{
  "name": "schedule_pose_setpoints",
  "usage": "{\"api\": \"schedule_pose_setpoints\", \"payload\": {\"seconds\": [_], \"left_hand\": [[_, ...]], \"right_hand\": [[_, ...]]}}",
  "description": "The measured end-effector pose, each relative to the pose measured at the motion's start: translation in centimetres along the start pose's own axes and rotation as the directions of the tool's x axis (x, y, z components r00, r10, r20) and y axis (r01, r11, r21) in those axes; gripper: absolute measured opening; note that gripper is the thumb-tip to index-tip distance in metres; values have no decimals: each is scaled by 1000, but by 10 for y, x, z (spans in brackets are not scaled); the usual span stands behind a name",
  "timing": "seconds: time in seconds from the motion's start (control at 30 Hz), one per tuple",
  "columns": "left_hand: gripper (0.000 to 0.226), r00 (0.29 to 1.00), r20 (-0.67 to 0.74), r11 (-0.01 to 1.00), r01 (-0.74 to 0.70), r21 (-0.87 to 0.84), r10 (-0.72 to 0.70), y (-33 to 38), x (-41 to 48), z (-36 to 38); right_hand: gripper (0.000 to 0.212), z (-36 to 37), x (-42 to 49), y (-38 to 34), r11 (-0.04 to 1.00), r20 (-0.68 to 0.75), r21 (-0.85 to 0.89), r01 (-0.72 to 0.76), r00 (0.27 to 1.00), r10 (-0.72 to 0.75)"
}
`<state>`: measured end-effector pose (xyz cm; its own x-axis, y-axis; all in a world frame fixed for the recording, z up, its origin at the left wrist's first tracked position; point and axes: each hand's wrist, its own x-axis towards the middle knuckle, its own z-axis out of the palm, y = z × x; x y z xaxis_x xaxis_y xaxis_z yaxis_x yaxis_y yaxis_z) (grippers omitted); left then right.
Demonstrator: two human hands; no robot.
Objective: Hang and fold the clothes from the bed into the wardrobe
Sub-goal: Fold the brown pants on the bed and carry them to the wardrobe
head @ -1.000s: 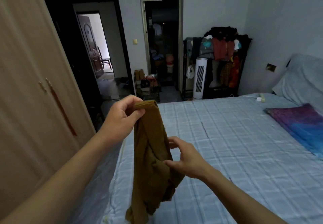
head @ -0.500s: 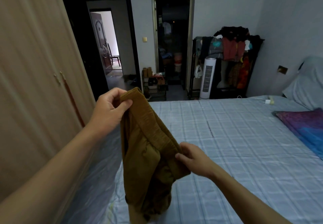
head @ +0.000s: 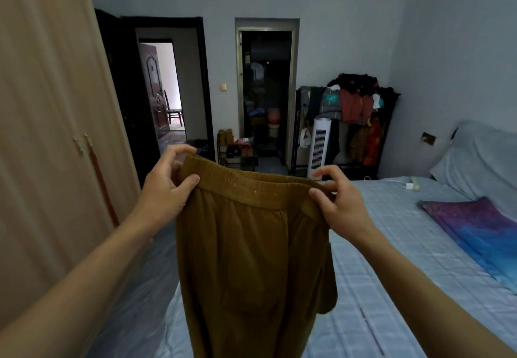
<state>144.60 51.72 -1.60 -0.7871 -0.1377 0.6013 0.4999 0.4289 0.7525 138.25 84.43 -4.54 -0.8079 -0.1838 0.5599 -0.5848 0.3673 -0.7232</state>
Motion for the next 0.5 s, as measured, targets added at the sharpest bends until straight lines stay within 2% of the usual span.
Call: {"api": "schedule_pose_setpoints", "payload": {"seconds": [0.1, 0.2, 0.37, 0.5], "left_hand": [[48, 985, 112, 977, -147, 154, 130, 14, 8, 4], [41, 959, 192, 904, -264, 335, 209, 22, 14, 7], [43, 951, 231, 882, -283, 376, 207, 27, 14, 7], [46, 929, 301, 869, -323, 376, 215, 32, 11, 5]], "right_hand": [[22, -14, 9, -15, 997, -50, -14, 75, 996, -76], [13, -30, 17, -26, 992, -20, -56, 113, 993, -114], [16, -50, 15, -29, 989, 35, -103, 102, 994, -99], [16, -56, 7, -22, 989, 13, -134, 56, 998, -55]]}}
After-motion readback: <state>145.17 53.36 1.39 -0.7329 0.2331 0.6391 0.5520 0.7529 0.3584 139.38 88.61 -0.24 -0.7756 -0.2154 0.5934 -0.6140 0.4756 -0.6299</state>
